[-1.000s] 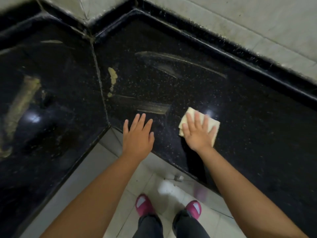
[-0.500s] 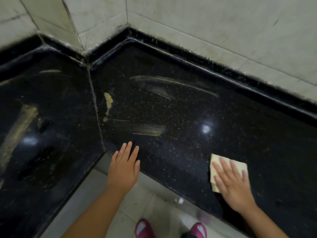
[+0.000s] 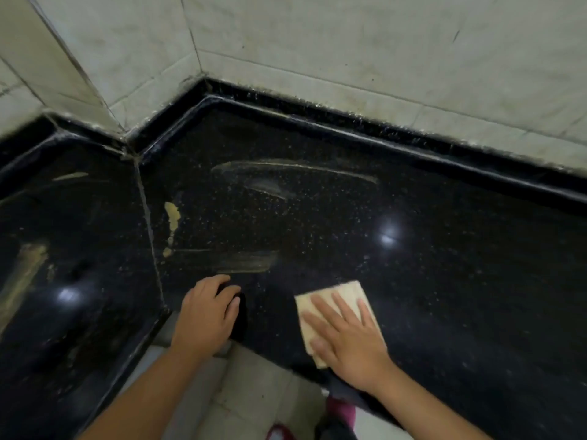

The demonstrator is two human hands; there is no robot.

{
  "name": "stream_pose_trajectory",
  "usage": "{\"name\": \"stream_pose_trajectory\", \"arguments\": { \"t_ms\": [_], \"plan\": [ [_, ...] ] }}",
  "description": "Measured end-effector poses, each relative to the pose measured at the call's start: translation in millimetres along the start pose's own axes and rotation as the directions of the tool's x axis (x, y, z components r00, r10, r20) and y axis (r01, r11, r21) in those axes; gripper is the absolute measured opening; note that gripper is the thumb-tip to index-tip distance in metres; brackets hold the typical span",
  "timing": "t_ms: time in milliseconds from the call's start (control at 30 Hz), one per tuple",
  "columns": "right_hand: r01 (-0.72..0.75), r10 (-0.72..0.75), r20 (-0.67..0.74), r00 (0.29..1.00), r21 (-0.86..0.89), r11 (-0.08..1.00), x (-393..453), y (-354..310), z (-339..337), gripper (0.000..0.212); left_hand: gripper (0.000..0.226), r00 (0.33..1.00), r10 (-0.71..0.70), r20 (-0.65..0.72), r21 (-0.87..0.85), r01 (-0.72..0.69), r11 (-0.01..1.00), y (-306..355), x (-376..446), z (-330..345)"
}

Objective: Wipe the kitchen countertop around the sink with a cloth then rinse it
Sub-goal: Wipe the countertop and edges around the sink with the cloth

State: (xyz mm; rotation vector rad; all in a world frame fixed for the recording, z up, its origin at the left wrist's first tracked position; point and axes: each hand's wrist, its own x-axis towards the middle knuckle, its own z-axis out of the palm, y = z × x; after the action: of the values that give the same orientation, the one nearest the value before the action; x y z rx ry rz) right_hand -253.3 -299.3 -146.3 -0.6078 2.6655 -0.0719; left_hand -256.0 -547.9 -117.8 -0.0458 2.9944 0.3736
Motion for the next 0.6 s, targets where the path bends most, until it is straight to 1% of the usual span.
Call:
{"name": "stream_pose_trajectory", "arguments": {
  "t_ms": [33, 67, 133, 200, 233, 300, 333, 367, 467, 533, 600],
  "plan": [
    [-0.019, 0.019, -0.014, 1.0, -0.001, 1.0, -11, 22, 5, 0.048, 0.04, 1.0, 0.019, -0.013, -0.03, -0.019, 0.999, 6, 7, 0],
    [-0.071, 0.072, -0.02, 0.997, 0.037, 0.997, -19, 49, 7, 0.048, 0.041, 0.999, 0.03, -0.018, -0.05, -0.031, 0.998, 15, 17, 0],
    [-0.216, 0.221, -0.061, 0.973, 0.08, 0.973, -27, 100, -2, 0.05, 0.042, 0.997, 0.066, -0.036, -0.035, -0.067, 0.997, 32, 36, 2],
    [-0.387, 0.391, -0.069, 0.918, 0.068, 0.92, -15, 152, -23, 0.063, 0.043, 0.994, 0.101, -0.028, -0.018, -0.102, 0.995, 54, 58, 3],
    [-0.453, 0.459, -0.049, 0.887, 0.093, 0.887, -4, 176, -35, 0.065, 0.044, 0.994, 0.11, -0.024, -0.023, -0.11, 0.994, 65, 70, 5],
    [-0.564, 0.58, -0.008, 0.815, 0.217, 0.797, 23, 210, -58, 0.053, 0.045, 0.993, 0.114, -0.019, -0.069, -0.115, 0.991, 88, 93, 10],
    [-0.599, 0.619, 0.001, 0.785, 0.252, 0.76, 39, 220, -69, 0.05, 0.046, 0.996, 0.087, -0.01, -0.096, -0.088, 0.992, 99, 106, 8],
    [-0.614, 0.642, -0.014, 0.767, 0.276, 0.74, 57, 227, -80, 0.05, 0.048, 0.999, 0.047, -0.021, -0.085, -0.048, 0.995, 108, 118, 8],
    [-0.642, 0.686, -0.019, 0.727, 0.336, 0.689, 119, 232, -107, 0.051, 0.063, 0.986, -0.114, 0.125, -0.008, 0.116, 0.993, 115, 148, 13],
    [-0.62, 0.667, -0.009, 0.745, 0.359, 0.698, 162, 221, -123, 0.051, 0.071, 0.966, -0.194, 0.172, 0.066, 0.185, 0.981, 115, 159, 15],
    [-0.547, 0.59, -0.015, 0.807, 0.359, 0.756, 202, 201, -133, 0.051, 0.073, 0.951, -0.229, 0.21, 0.146, 0.201, 0.969, 115, 165, 21]
  ]
}}
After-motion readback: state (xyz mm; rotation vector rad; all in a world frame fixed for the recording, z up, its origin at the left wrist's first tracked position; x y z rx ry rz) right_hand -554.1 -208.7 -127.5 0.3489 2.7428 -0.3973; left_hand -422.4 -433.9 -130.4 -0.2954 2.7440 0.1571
